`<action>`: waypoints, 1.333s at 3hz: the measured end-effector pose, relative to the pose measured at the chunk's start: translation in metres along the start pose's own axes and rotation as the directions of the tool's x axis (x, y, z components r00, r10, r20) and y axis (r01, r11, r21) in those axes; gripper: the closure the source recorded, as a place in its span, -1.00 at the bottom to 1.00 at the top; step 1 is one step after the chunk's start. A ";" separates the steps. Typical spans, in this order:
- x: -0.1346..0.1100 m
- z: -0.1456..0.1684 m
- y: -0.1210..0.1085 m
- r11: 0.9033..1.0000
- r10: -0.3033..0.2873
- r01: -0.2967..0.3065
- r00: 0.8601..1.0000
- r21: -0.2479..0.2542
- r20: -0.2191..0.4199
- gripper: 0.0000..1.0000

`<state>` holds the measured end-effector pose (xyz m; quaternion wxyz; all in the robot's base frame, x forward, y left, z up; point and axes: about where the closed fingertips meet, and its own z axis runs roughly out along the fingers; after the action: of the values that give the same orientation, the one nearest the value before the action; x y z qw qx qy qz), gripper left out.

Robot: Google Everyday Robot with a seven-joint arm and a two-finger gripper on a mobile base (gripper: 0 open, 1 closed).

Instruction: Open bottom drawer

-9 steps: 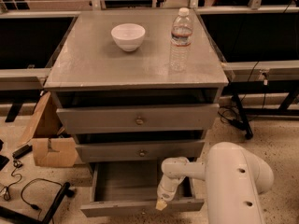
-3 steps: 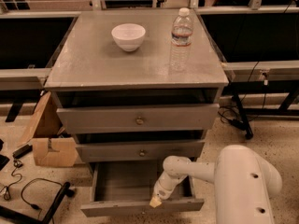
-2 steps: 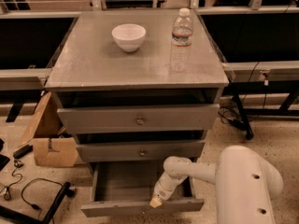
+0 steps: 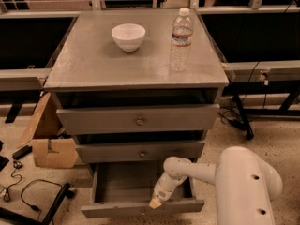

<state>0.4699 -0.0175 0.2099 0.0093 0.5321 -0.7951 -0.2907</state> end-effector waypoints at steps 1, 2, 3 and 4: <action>-0.001 -0.001 -0.002 1.000 0.000 0.000 1.000 0.000 0.000 1.00; -0.002 0.003 0.004 1.000 0.001 -0.001 1.000 -0.023 0.011 1.00; -0.004 0.002 0.001 1.000 0.001 -0.001 1.000 -0.023 0.011 1.00; -0.004 0.002 0.001 1.000 0.001 -0.001 1.000 -0.023 0.011 0.62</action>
Offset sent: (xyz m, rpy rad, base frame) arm -0.6681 -0.1123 -0.0139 0.5504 1.0020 0.0696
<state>0.4697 -0.0133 0.2102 0.0116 0.5299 -0.7920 -0.3029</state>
